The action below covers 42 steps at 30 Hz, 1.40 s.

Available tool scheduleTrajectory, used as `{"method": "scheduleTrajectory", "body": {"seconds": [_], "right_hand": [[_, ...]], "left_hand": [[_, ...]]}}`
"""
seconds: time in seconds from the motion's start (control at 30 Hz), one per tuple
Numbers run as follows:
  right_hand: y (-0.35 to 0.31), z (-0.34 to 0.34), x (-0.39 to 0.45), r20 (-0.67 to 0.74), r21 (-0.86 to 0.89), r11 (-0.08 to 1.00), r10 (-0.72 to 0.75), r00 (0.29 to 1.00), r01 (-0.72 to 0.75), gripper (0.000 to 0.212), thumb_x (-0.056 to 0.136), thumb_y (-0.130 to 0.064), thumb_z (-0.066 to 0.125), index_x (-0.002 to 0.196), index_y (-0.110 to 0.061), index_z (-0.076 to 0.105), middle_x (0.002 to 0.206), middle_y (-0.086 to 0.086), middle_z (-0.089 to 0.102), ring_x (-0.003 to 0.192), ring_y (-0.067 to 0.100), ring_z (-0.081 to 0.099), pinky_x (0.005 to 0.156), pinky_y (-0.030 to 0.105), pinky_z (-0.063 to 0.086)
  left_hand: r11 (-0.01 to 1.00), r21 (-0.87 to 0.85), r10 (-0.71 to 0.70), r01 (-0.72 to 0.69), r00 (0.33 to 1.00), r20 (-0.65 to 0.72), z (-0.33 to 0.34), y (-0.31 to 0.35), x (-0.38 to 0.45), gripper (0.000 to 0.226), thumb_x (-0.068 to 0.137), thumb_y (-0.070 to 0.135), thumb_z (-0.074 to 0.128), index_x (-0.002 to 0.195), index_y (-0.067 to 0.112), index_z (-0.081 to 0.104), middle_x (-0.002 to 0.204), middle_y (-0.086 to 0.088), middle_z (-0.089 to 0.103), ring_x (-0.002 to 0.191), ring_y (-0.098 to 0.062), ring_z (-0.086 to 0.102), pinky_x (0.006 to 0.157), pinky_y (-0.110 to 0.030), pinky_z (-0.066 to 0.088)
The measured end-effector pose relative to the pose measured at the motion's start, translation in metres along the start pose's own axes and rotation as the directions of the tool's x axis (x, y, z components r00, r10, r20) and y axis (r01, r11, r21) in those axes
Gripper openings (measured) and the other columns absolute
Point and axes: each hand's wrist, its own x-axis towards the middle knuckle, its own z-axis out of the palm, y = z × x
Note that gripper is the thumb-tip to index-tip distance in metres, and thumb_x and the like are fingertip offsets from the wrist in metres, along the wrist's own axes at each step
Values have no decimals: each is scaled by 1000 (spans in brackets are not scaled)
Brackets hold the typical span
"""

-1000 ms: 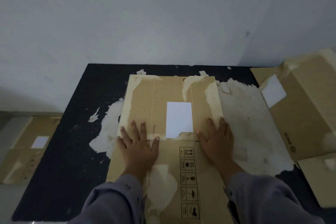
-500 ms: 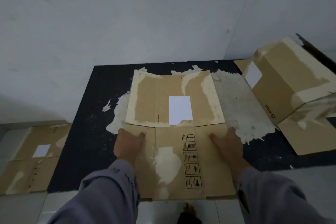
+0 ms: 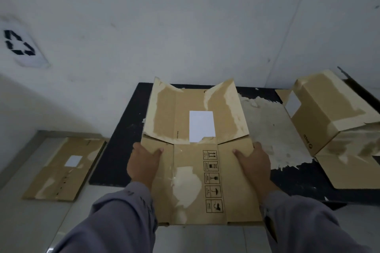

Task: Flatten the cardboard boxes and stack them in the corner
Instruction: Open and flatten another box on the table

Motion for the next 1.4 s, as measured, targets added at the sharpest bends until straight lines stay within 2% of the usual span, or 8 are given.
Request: {"method": "scheduleTrajectory", "body": {"seconds": [0.1, 0.23, 0.5, 0.77, 0.9, 1.07, 1.27, 1.4], "right_hand": [[-15, 0, -14, 28, 22, 997, -71, 997, 71, 49, 80, -43, 73, 108, -11, 50, 97, 8, 64, 87, 30, 62, 72, 36, 50], [-41, 14, -40, 99, 31, 989, -149, 984, 146, 50, 81, -43, 73, 111, -11, 49, 97, 7, 63, 81, 25, 57, 68, 31, 44], [-114, 83, -103, 237, 30, 957, -286, 928, 287, 51, 81, -46, 71, 111, -11, 49, 101, 8, 63, 87, 26, 60, 67, 31, 44], [-217, 191, -169, 259, 23, 945, -322, 911, 328, 46, 84, -45, 68, 109, -13, 48, 100, 8, 64, 81, 24, 56, 67, 31, 42], [-264, 256, -213, 312, 72, 948, -317, 895, 311, 47, 83, -43, 68, 110, -11, 47, 103, 10, 63, 90, 29, 61, 68, 32, 43], [-313, 320, -254, 366, 85, 949, -312, 877, 302, 50, 83, -47, 68, 111, -12, 47, 101, 10, 64, 86, 29, 62, 69, 36, 53], [-382, 386, -264, 369, 30, 927, -358, 858, 374, 53, 83, -47, 68, 116, -10, 49, 105, 11, 65, 92, 32, 63, 65, 30, 42], [-423, 441, -257, 373, 32, 921, -372, 850, 389, 57, 81, -50, 69, 116, -10, 49, 105, 12, 67, 92, 34, 64, 69, 35, 51]], "left_hand": [[998, -53, -50, 47, 997, -63, -25, -19, -19, 65, 79, 51, 71, 112, 3, 42, 110, -16, 58, 100, -36, 59, 70, -37, 40], [980, -150, -149, 127, 978, -146, -59, -53, -38, 65, 78, 48, 73, 117, 3, 46, 113, -15, 59, 104, -36, 58, 77, -40, 42], [940, -214, -314, 264, 916, -249, -138, -143, -39, 66, 77, 47, 75, 119, 5, 49, 115, -15, 61, 106, -37, 59, 81, -43, 45], [919, -239, -374, 314, 885, -277, -228, -238, 34, 66, 78, 50, 73, 118, 6, 46, 118, -15, 60, 108, -37, 58, 76, -40, 42], [911, -224, -402, 345, 864, -303, -282, -296, 76, 67, 76, 50, 74, 118, 7, 44, 119, -16, 59, 110, -38, 58, 78, -40, 43], [903, -161, -429, 398, 844, -323, -336, -355, 120, 66, 75, 52, 73, 118, 11, 46, 117, -13, 60, 108, -35, 59, 80, -43, 46], [879, -177, -477, 443, 809, -343, -370, -397, 180, 60, 76, 51, 74, 109, 9, 46, 115, -16, 61, 105, -37, 59, 74, -40, 43], [868, -174, -497, 466, 801, -335, -387, -418, 233, 62, 78, 52, 72, 113, 9, 46, 117, -15, 60, 107, -37, 59, 76, -41, 45]]}}
